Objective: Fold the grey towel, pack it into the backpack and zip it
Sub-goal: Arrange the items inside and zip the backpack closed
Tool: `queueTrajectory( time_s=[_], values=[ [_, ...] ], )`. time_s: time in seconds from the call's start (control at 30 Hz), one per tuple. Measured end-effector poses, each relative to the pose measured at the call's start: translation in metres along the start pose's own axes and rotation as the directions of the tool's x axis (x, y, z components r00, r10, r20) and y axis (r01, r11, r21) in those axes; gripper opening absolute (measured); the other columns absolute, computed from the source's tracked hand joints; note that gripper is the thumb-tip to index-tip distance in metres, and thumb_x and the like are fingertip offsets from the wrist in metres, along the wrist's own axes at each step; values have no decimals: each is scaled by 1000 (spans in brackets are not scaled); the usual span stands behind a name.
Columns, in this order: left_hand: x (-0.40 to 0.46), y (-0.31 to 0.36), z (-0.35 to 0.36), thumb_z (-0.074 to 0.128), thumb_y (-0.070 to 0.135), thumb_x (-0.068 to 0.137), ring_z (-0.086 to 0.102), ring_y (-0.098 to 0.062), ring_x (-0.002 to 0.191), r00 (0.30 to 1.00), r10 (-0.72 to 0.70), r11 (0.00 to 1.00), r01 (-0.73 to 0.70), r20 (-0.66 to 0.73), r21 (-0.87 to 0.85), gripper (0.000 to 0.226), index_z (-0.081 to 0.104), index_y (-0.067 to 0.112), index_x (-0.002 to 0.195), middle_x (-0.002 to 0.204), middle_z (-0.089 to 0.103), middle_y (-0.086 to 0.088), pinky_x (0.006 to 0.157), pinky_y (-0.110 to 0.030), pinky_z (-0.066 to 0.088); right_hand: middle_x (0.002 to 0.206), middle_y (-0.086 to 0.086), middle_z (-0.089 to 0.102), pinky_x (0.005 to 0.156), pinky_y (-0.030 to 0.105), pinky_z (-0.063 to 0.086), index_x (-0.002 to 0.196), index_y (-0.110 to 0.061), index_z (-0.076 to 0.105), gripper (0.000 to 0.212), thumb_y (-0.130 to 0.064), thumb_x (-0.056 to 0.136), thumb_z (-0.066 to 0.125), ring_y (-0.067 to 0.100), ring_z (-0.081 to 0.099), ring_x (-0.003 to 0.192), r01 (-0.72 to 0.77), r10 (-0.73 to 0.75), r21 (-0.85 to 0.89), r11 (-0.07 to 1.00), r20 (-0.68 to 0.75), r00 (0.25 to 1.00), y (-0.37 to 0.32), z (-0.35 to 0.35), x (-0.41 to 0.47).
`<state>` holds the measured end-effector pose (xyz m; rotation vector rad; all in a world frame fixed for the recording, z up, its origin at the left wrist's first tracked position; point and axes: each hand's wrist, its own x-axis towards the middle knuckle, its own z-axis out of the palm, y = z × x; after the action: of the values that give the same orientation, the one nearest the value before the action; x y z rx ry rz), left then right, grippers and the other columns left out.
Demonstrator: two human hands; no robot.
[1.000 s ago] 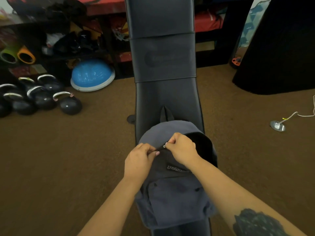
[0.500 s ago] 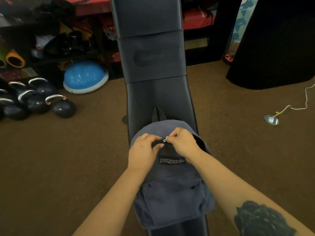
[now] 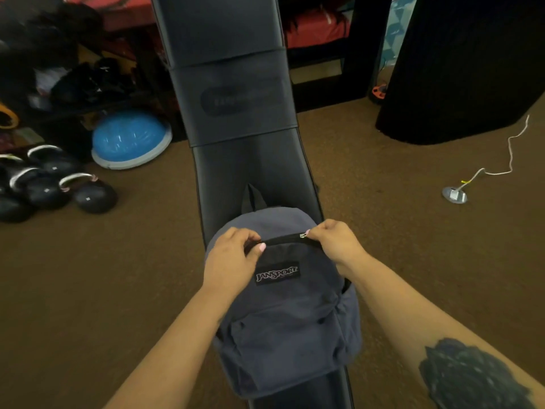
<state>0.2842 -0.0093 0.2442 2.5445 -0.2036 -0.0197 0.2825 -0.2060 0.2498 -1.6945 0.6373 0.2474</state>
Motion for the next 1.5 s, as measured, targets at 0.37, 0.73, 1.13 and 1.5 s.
queueTrajectory(
  time_s=[0.37, 0.73, 1.13, 1.5],
  values=[
    [23, 49, 29, 61, 37, 85, 57, -17, 101, 990, 135, 978, -138, 26, 155, 20, 72, 31, 102, 99, 68, 6, 87, -36, 40, 78, 11, 60, 74, 34, 43, 69, -14, 55, 18, -14, 84, 65, 23, 56, 81, 6, -8, 66, 998, 35, 999, 9, -4, 8],
    [28, 47, 32, 58, 33, 89, 56, -17, 99, 993, 114, 978, -117, 23, 174, 12, 67, 29, 95, 100, 64, 8, 86, -36, 39, 75, 8, 56, 55, 22, 40, 72, -10, 53, 16, -3, 85, 59, 16, 52, 66, -150, 149, 264, 953, 24, 989, 46, -44, 22],
    [46, 71, 60, 53, 38, 91, 55, -16, 101, 967, 202, 925, -239, 153, 295, 17, 66, 30, 99, 101, 64, 7, 90, -33, 33, 83, 15, 60, 66, 33, 47, 92, -1, 61, 13, -8, 82, 61, 24, 59, 75, -196, 214, 337, 921, -18, 977, 65, -41, 34],
    [50, 64, 67, 49, 36, 94, 57, -14, 97, 972, 197, 934, -225, 125, 279, 18, 64, 27, 98, 100, 64, 7, 89, -30, 30, 99, 19, 65, 92, 46, 50, 107, 4, 58, 22, -9, 89, 54, 31, 63, 93, -384, 413, 256, 887, -70, 908, 116, -44, 45]
  ],
)
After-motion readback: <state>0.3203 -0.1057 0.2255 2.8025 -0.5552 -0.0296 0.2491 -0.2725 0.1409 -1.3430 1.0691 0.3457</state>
